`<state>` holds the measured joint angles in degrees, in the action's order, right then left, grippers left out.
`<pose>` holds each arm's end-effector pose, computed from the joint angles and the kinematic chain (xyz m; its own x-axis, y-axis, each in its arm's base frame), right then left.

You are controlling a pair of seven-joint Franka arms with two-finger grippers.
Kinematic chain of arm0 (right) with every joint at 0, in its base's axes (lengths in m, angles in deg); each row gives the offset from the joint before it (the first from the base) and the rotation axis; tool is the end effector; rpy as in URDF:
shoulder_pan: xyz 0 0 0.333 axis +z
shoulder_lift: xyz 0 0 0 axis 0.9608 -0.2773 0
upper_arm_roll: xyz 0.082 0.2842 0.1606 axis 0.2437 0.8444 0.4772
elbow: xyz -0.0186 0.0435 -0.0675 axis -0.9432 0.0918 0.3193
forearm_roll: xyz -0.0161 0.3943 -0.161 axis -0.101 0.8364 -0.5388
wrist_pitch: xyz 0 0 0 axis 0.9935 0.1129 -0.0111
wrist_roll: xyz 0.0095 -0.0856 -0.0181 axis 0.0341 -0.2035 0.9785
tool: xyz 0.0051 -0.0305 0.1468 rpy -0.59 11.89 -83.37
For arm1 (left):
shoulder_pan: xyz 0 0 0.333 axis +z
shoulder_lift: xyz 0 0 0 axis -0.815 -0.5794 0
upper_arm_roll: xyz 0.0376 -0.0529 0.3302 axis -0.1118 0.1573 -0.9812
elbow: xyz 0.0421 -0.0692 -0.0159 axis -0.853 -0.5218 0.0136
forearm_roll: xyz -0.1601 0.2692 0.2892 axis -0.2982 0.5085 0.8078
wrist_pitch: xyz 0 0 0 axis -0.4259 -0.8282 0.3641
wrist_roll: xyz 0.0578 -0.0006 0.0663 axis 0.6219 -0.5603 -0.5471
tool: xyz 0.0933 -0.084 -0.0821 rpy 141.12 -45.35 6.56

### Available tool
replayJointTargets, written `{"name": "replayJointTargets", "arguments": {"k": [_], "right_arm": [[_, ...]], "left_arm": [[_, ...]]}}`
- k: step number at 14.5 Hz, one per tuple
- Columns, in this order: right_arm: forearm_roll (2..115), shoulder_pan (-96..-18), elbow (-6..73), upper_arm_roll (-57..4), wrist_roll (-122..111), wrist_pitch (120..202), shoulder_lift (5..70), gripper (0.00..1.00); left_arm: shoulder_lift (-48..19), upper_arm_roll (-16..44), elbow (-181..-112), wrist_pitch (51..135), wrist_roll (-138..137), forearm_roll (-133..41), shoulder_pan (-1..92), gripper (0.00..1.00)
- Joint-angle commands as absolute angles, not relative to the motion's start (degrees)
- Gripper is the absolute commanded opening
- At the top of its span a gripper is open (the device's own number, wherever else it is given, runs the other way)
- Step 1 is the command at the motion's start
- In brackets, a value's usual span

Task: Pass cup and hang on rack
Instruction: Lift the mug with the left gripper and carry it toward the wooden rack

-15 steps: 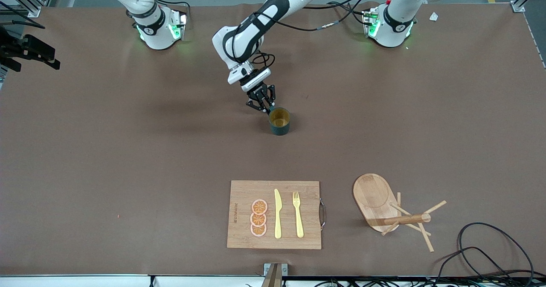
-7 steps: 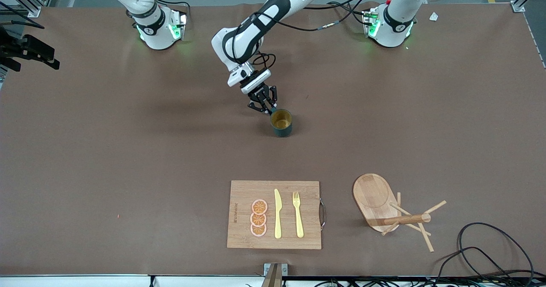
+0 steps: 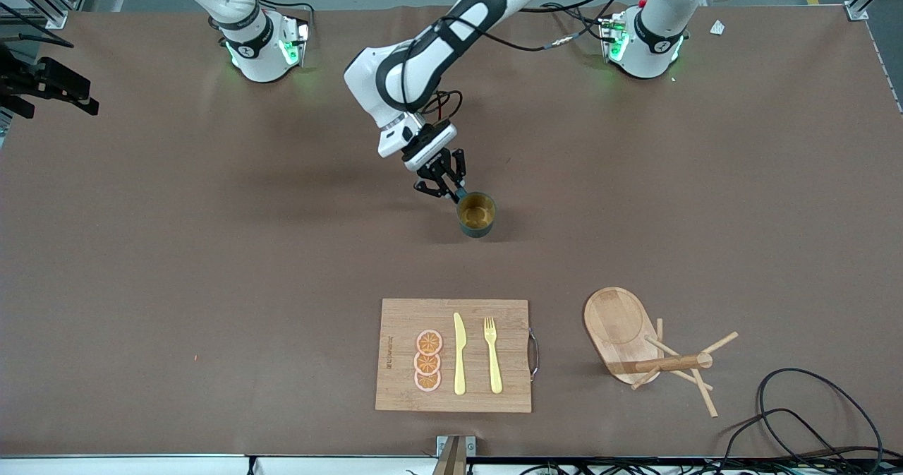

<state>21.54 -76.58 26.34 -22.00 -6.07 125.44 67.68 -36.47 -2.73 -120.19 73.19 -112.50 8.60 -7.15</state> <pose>0.5285 -0.0315 0.6375 0.9952 0.0428 -0.0885 0.0420 -0.9991 -0.0107 0.4296 -0.6207 0.2186 0.5461 0.4081 0.7316 0.6681 -0.7390 -0.0865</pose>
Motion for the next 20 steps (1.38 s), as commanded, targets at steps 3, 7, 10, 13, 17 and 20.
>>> {"name": "replayJointTargets", "arguments": {"k": [3,7,10,13,17,20], "right_arm": [[22.57,-76.36,27.49,-22.01,-5.29,125.48,69.06,1.00],[22.57,-76.36,27.49,-22.01,-5.29,125.66,69.06,1.00],[22.48,-76.28,27.58,-21.92,-5.38,125.40,69.06,1.00],[22.48,-76.28,27.49,-22.01,-5.21,125.66,69.06,1.00],[22.48,-76.45,27.58,-22.01,-5.20,125.75,69.06,1.00],[22.48,-76.45,27.49,-22.01,-5.29,125.75,69.06,1.00]], "left_arm": [[-24.49,-2.01,-120.52,72.77,-99.03,-1.82,3.14,0.00],[-19.29,-2.36,-119.99,72.60,-86.64,-13.52,10.72,0.00],[-18.14,-2.01,-119.90,72.59,-82.87,-19.93,17.13,0.00],[-16.56,-2.09,-119.90,72.60,-81.26,-29.15,19.52,0.00],[-12.35,-2.36,-120.43,71.81,-81.88,-39.79,24.15,0.00],[-10.68,-2.36,-120.43,68.65,-83.19,-46.14,29.70,0.00]]}}
